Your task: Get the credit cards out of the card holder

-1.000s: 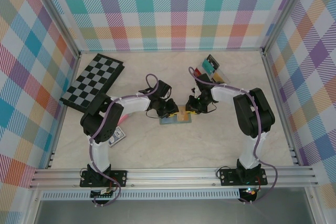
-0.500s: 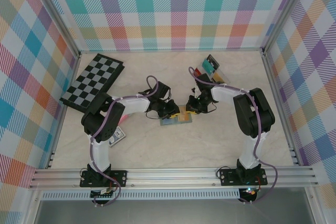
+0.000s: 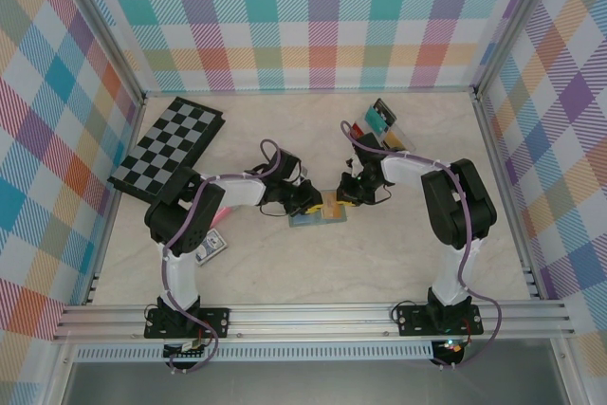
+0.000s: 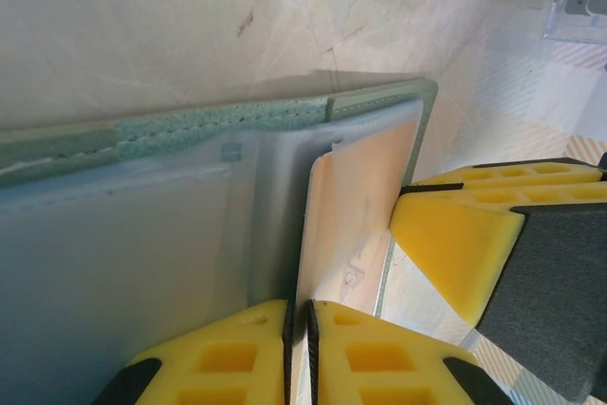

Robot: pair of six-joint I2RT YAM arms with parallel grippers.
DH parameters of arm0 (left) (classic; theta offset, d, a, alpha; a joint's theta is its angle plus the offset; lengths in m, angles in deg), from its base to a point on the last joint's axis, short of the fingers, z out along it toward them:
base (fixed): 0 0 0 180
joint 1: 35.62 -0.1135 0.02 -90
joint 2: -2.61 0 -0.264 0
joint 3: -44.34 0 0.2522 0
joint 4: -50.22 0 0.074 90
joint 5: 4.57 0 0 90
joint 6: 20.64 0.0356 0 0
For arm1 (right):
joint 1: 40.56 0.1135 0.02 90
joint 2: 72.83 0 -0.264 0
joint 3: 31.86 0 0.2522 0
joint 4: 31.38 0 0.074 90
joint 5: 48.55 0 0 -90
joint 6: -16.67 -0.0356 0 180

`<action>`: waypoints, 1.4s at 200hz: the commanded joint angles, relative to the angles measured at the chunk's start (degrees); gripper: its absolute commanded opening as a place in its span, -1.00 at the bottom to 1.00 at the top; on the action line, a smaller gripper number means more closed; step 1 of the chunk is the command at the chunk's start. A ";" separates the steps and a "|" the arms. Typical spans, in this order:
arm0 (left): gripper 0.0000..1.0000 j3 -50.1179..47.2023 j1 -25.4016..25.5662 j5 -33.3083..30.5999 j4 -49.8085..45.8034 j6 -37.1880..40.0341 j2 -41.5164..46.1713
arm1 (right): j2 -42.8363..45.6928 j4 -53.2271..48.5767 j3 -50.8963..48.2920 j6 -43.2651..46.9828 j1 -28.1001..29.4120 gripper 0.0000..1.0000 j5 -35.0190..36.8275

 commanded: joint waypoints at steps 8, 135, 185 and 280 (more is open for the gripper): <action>-0.76 -0.87 -0.44 2.98 4.10 0.52 2.01 | -2.99 -2.59 -0.18 -0.14 0.38 -0.79 1.95; -0.99 -2.45 -1.57 3.69 3.43 3.03 4.09 | -4.58 -4.02 -0.10 0.12 0.38 -0.82 5.18; -1.00 -2.97 -2.35 2.81 0.37 4.91 5.00 | -5.12 -4.75 0.23 0.21 0.38 -0.83 6.77; -1.00 -2.12 -4.81 2.91 -6.91 7.97 10.21 | -1.48 -3.36 2.06 1.27 0.38 -0.76 0.19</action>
